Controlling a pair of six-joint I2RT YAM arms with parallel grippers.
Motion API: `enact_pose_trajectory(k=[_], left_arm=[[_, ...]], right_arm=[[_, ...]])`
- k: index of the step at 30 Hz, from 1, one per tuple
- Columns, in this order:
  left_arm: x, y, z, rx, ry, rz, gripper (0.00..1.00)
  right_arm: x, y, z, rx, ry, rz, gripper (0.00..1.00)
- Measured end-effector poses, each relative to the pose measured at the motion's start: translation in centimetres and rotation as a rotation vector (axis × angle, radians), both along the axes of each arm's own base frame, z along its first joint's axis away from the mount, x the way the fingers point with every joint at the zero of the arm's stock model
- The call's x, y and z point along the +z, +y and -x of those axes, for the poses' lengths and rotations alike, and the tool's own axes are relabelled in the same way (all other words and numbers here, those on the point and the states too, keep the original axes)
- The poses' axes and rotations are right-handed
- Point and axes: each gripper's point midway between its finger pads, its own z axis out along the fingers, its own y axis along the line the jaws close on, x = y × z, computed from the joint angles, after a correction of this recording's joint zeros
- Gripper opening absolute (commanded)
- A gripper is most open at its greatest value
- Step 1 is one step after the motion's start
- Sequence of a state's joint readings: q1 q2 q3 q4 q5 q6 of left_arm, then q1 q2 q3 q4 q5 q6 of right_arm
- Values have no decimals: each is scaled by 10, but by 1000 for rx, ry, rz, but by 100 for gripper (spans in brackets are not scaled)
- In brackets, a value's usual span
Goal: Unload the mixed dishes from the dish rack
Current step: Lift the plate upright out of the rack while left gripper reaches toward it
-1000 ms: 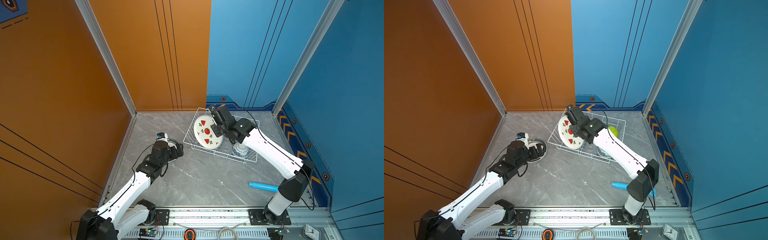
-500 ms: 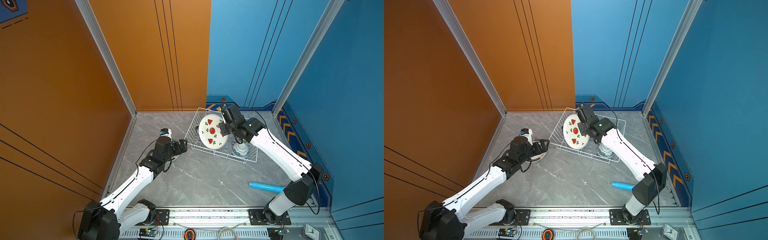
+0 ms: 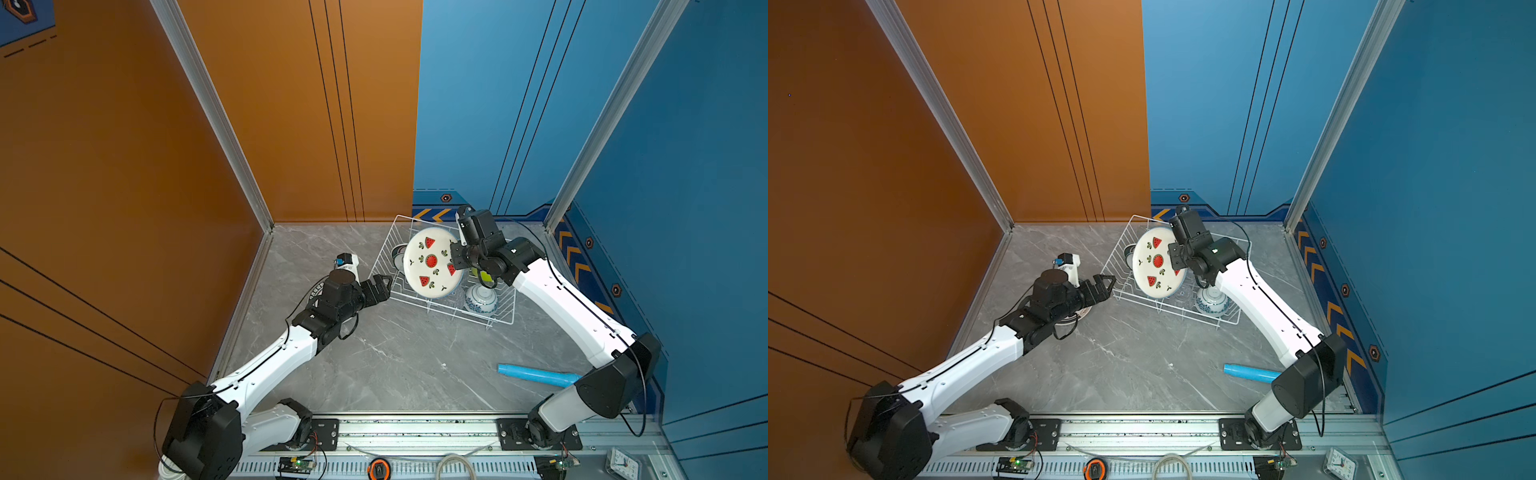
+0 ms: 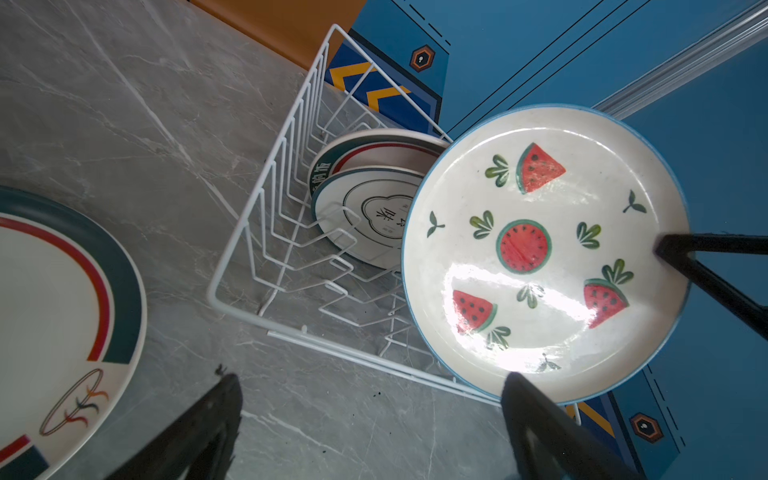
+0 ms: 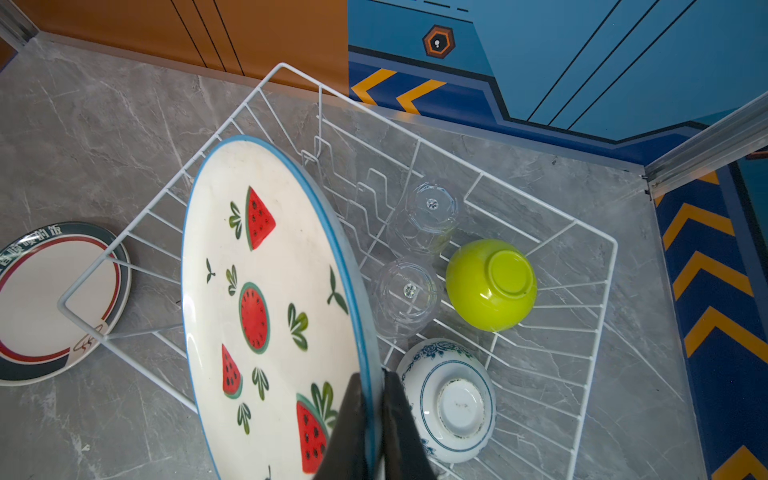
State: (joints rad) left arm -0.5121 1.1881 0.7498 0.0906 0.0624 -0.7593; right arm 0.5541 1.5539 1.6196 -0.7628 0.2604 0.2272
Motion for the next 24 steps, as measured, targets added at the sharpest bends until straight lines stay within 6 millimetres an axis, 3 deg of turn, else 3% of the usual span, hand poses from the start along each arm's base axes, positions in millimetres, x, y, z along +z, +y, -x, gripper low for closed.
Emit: enact_pose_trajectory(k=[13,24], left_arm=[[11,-43,-8,-74,-19,90,98],[7,-58,-19,-87,-7,136,95]], right_arm=[[4,4,-2,-8,3,-115,0],[23,-2,5,-13,-15,-214,0]])
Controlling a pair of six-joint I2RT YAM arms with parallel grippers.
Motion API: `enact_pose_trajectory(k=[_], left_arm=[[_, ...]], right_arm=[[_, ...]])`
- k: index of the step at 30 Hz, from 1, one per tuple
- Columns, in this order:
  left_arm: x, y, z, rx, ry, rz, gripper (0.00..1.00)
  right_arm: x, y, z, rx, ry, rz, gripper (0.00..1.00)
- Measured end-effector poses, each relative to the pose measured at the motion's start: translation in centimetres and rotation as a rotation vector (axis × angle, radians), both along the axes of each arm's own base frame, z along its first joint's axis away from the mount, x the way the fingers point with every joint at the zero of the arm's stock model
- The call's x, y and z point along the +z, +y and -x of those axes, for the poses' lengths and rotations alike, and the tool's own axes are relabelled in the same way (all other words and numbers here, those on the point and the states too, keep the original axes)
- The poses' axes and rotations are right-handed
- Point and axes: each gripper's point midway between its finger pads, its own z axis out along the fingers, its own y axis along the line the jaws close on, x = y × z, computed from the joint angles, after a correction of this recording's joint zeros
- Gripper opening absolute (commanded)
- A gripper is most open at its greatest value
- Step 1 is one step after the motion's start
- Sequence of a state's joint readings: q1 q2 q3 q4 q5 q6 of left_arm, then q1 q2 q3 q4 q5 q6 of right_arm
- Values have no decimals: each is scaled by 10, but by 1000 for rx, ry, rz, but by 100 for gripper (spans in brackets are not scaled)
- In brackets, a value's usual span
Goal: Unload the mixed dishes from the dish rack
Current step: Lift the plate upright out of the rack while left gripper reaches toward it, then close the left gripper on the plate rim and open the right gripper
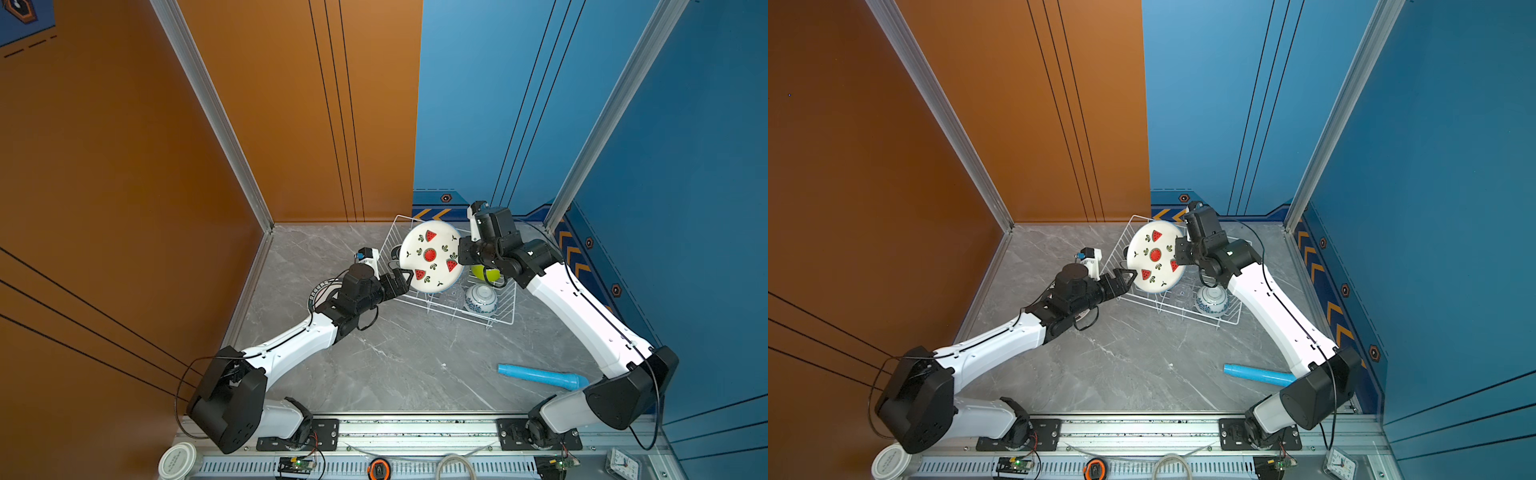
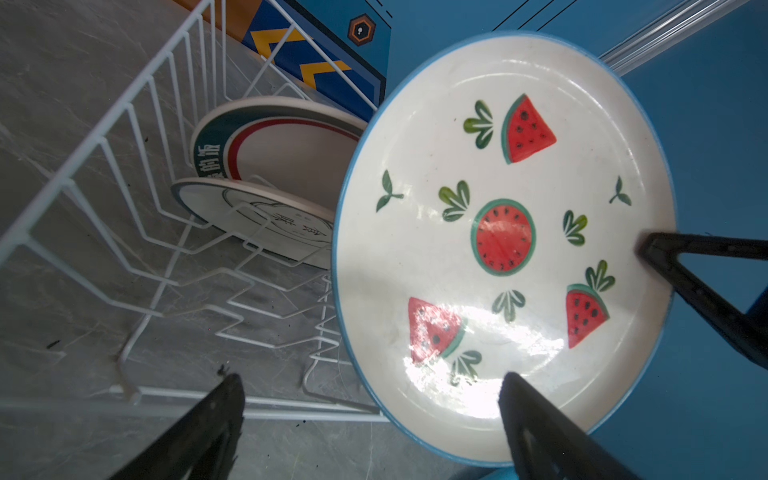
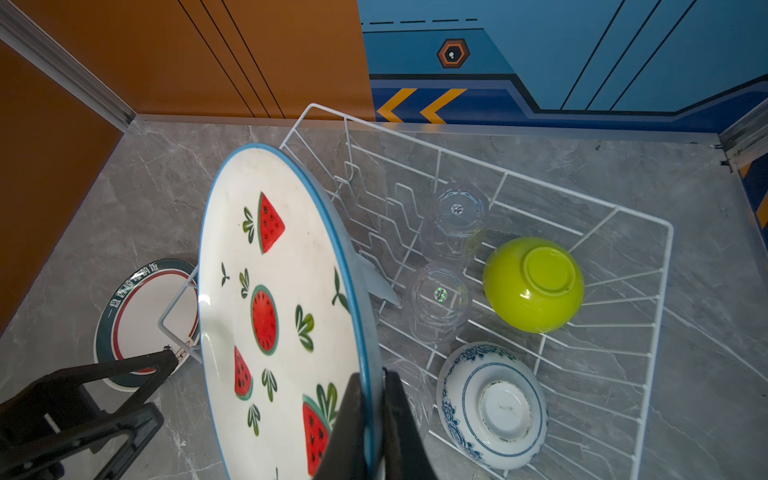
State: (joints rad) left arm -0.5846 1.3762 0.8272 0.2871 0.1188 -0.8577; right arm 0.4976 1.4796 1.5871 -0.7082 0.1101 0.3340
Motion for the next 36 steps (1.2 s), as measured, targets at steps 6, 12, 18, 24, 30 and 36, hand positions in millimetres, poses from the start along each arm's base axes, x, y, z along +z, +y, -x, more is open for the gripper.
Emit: enact_pose_trajectory(k=[6,12,18,24,30,36], left_arm=[[-1,-7,-7,-5,0,26,91],[12,-12,-15,-8,-29,65,76],[22,-14,-21,-23,-47,121,74],[35,-14,-24,-26,-74,182,62],[42,-13,-26,-35,-86,210,55],[42,-14,-25,-45,-82,214,49]], right_arm=[[3,0,1,-1,-5,-54,0],[2,5,2,10,6,-86,0],[3,6,11,21,8,-126,0],[11,5,14,18,-9,-163,0],[10,5,10,15,-13,-187,0],[6,4,9,4,-7,-195,0]])
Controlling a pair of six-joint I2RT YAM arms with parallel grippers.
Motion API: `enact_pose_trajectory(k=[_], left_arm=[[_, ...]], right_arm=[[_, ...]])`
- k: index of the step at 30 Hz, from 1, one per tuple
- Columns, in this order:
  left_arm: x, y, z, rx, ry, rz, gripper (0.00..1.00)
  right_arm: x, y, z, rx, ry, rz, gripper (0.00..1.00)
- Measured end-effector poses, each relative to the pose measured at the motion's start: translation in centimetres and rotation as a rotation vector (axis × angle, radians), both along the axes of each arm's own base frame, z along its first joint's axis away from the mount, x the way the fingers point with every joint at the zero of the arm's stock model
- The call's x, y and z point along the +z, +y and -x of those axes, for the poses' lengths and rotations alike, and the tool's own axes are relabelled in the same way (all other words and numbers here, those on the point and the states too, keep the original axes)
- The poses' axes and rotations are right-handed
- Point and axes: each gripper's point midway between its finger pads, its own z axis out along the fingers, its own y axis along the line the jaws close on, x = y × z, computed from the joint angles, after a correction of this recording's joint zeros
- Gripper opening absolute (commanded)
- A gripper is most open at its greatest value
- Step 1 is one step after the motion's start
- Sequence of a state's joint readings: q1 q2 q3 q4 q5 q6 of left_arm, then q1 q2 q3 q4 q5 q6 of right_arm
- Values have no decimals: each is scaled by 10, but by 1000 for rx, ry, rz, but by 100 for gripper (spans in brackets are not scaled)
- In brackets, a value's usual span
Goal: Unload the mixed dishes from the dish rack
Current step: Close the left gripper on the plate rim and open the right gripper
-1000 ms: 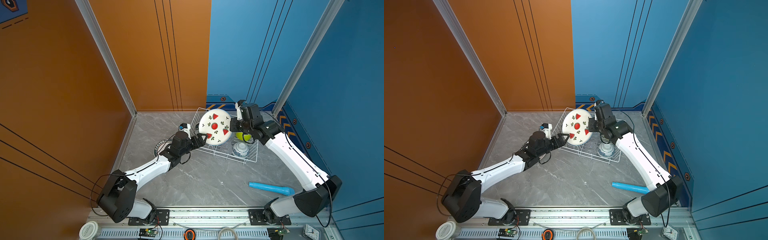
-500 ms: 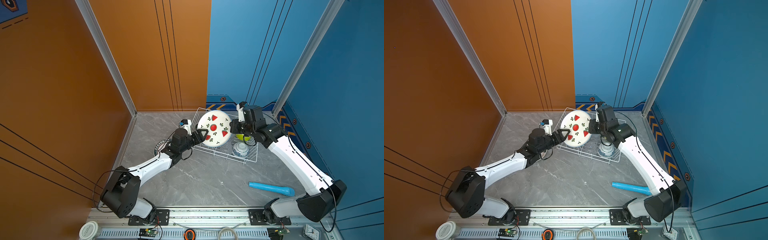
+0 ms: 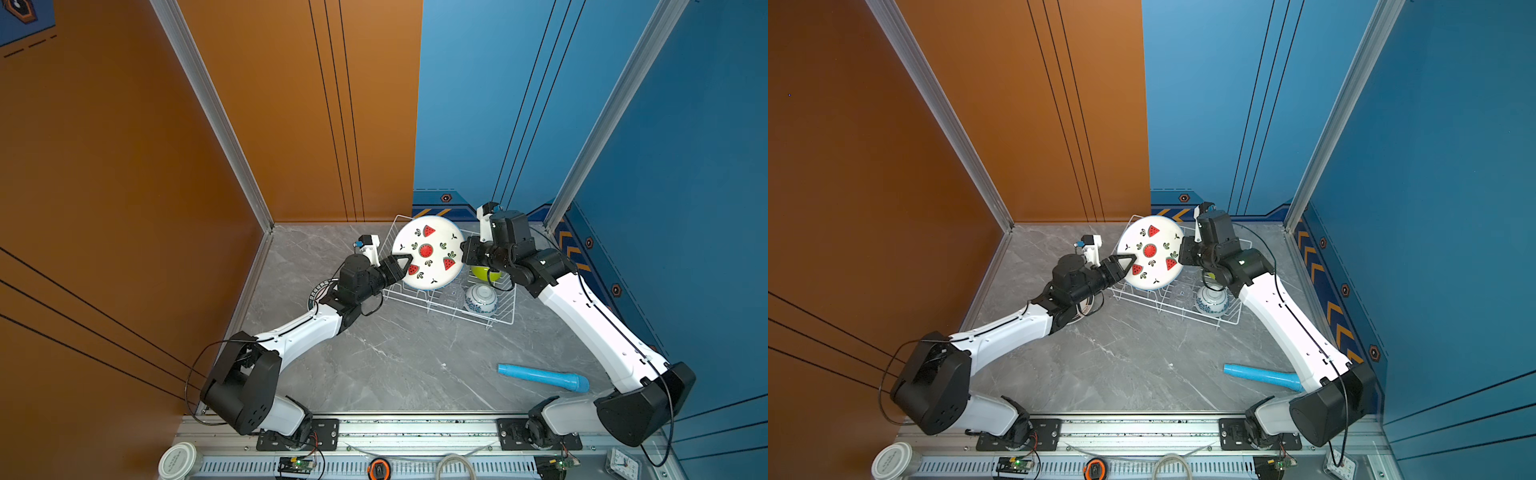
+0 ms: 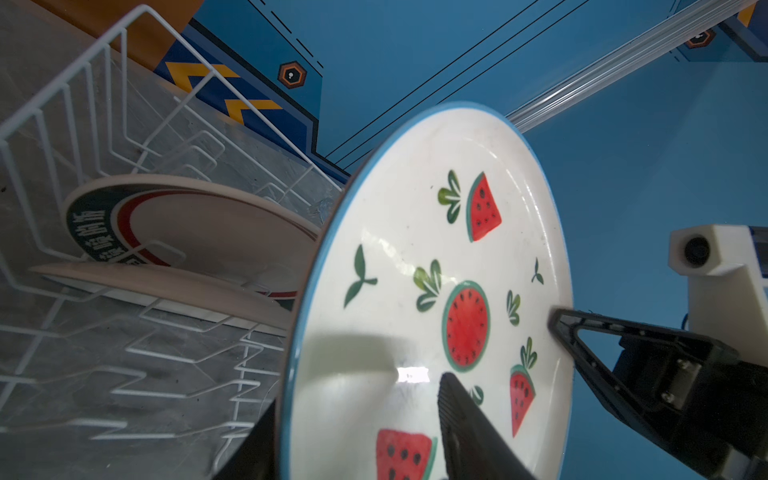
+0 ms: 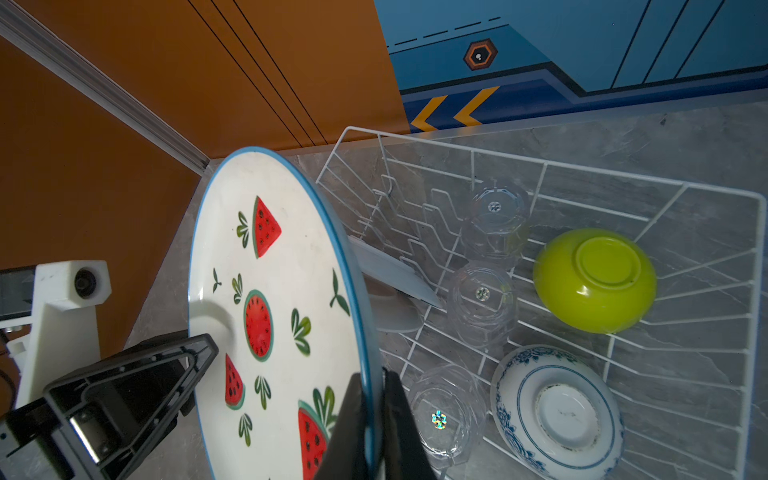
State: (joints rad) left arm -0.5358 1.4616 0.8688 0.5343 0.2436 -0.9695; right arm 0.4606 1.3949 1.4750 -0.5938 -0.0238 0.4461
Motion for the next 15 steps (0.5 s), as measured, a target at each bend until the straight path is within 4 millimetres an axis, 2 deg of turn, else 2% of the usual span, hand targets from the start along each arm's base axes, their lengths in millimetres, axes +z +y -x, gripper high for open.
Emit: enact_pose_trajectory(k=[9,11,13,15], left_arm=[[2,1,0,-11,1,9,32],[5,1,0,-14,-1,25,23],[16,3,-1,-13,-19,61,0],[37,6,0,-12,-73,82,0]], right_arm=[[1,-1,-2,-4,-3,-15,0],[0,-3,-3,-14,-2,-11,0],[-4,-10,-5,-42,7,-6,0],[-17,-16,-5,-61,38,5,0]])
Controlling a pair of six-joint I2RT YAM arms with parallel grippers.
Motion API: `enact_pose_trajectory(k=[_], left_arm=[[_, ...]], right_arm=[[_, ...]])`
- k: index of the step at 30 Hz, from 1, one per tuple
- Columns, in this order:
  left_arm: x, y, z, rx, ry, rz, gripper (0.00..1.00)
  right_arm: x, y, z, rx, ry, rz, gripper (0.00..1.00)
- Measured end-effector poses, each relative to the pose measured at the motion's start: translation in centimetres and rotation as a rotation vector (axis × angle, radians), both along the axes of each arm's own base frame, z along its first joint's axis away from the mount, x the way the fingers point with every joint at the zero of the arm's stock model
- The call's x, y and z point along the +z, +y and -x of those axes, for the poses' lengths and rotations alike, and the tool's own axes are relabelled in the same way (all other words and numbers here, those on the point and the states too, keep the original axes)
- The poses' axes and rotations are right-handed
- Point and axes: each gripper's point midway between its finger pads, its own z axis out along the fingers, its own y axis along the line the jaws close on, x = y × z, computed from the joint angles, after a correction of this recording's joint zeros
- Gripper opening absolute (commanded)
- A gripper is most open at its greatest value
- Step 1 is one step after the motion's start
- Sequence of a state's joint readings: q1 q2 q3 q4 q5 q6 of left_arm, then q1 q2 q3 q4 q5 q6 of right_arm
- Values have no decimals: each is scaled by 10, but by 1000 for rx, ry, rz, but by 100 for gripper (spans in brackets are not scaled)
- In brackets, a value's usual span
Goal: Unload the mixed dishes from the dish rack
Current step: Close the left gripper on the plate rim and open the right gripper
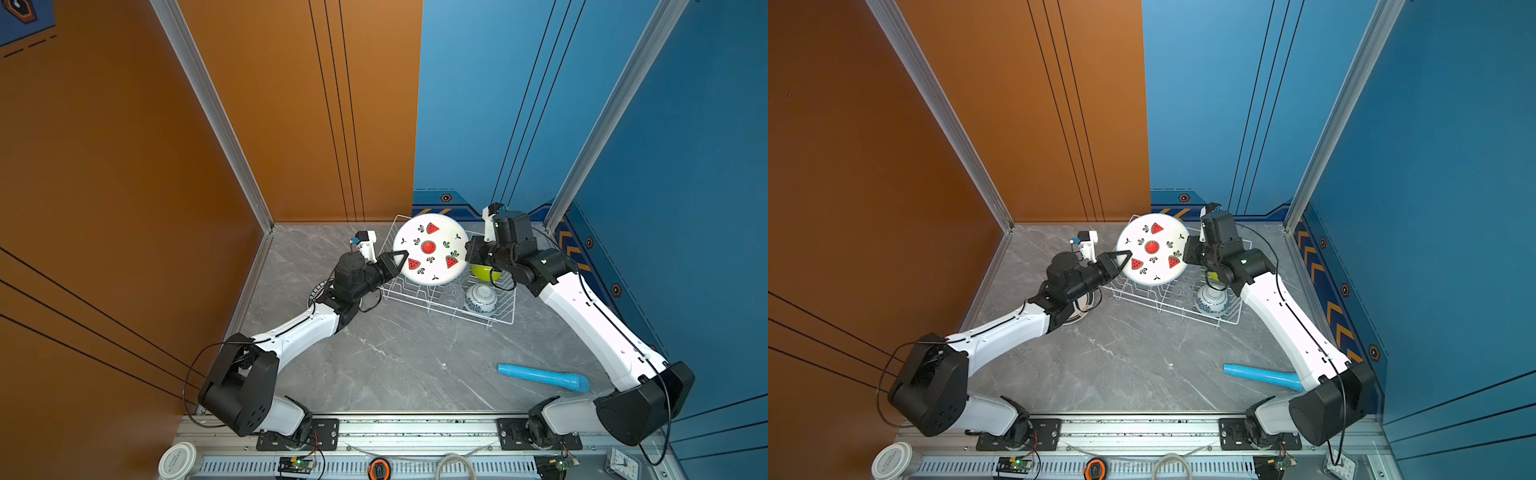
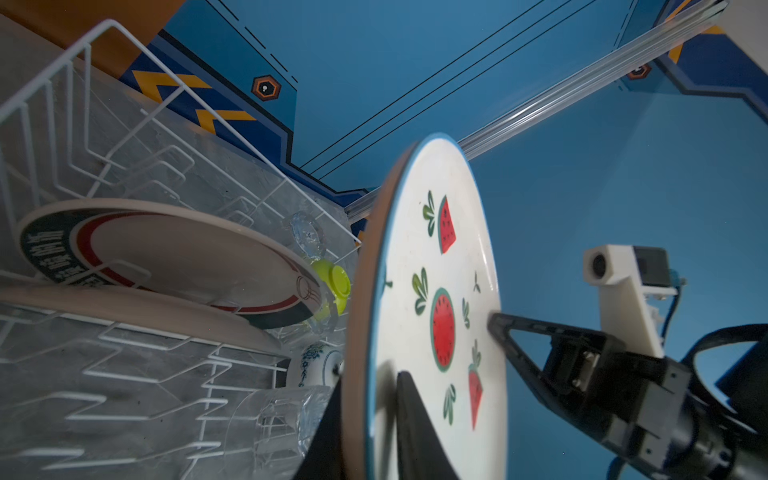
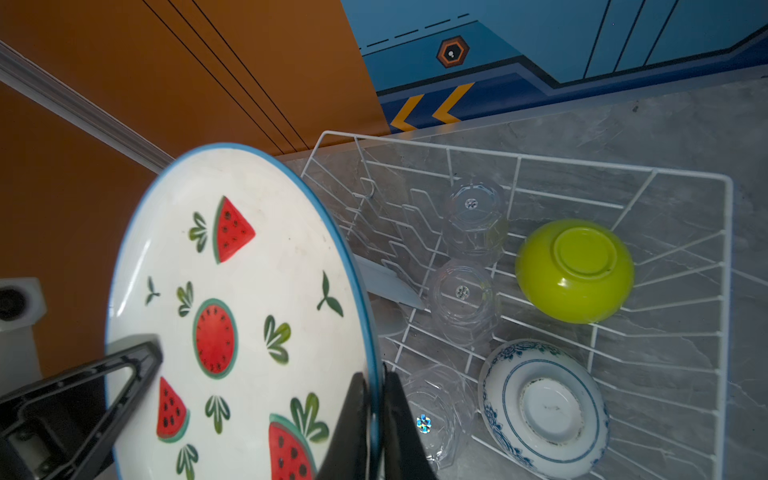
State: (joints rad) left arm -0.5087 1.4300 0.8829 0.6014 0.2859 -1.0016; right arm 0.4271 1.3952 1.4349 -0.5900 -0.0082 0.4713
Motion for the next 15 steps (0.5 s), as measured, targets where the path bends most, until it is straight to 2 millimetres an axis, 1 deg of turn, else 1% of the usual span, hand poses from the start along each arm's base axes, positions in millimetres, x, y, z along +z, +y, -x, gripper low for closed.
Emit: enact_pose_trajectory(k=[4,7,11,13,15], left_arm=[[4,3,3,0,-8,-6,0],[2,4,4,6,-4,-20,0],[0,7,6,10,-2,-45,0],[-2,8,7,11,0,-64,0],[-12,9,8,10,21,-101,0]], right_arm=[[1,2,-1,3,-9,-6,0],[-2,4,0,8,-5,-12,0],[-7,6,1,19,8,-20,21],[-6,10,2,37,5,-36,37],[3,17,3,56,-21,-66,39]])
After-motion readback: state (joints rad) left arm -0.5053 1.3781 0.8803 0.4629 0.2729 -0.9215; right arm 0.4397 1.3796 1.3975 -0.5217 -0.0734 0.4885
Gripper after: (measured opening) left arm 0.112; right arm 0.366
